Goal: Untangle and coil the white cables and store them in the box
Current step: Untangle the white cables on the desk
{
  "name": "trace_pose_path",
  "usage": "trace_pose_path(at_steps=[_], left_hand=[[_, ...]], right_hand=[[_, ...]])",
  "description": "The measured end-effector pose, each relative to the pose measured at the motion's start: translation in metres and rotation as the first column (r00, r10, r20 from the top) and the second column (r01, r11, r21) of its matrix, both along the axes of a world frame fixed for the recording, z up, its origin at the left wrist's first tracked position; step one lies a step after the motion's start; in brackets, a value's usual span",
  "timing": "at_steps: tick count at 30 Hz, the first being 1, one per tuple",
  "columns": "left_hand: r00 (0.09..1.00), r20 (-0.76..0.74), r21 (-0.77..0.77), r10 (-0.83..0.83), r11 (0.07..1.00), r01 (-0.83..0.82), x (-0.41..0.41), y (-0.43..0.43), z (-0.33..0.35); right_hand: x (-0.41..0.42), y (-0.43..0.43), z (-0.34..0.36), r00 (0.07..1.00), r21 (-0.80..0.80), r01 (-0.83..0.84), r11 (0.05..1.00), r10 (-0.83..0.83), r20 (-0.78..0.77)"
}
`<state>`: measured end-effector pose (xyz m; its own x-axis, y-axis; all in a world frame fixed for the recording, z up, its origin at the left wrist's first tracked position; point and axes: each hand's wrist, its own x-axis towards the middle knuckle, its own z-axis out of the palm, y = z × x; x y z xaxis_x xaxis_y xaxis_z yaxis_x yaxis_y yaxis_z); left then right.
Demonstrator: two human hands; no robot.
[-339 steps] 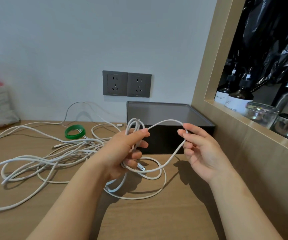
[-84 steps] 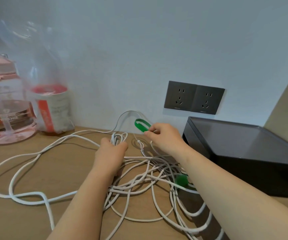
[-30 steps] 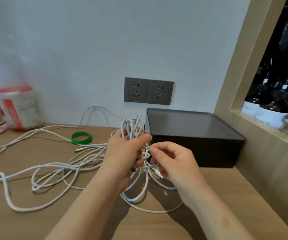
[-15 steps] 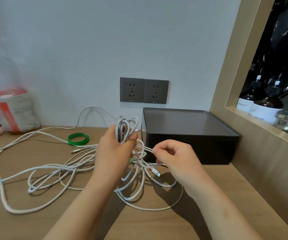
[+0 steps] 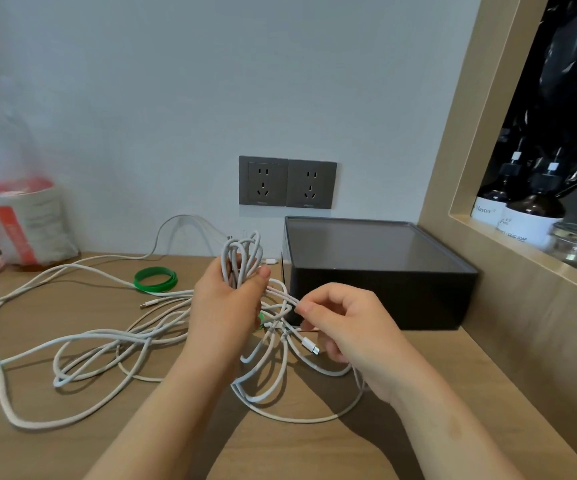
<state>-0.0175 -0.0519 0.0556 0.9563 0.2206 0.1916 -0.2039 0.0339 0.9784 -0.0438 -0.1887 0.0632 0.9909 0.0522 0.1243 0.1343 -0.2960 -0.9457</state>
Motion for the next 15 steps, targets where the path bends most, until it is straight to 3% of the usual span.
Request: trace_pose_path(at_steps=[4, 8, 12, 15], left_hand=[[1.000, -0.028, -0.006, -0.001, 1.000, 0.001, 0.0005, -0.0009, 0.0003], [0.999, -0.023, 0.092, -0.025, 0.995, 0.027, -0.0009, -0.0013, -0.0003], [0.999, 0.008, 0.244, -0.041, 0.969, 0.038, -0.0025, -0.0021, -0.0017], [0.998, 0.002, 0.240, -0.059, 0.969, 0.056, -0.0037, -0.0029, -0.0007]], right_hand=[[0.0024, -0.0025, -0.0005, 0.999, 0.107, 0.041, 0.993, -0.041, -0.010], [0.0032, -0.0032, -0.0016, 0.994, 0.182, 0.096, 0.979, -0.084, -0.070], [0.0059, -0.0051, -0.0004, 0.963, 0.146, 0.269, 0.952, -0.268, -0.026], [0.0068, -0.0066, 0.0001, 0.940, 0.077, 0.333, 0.940, -0.337, 0.052]])
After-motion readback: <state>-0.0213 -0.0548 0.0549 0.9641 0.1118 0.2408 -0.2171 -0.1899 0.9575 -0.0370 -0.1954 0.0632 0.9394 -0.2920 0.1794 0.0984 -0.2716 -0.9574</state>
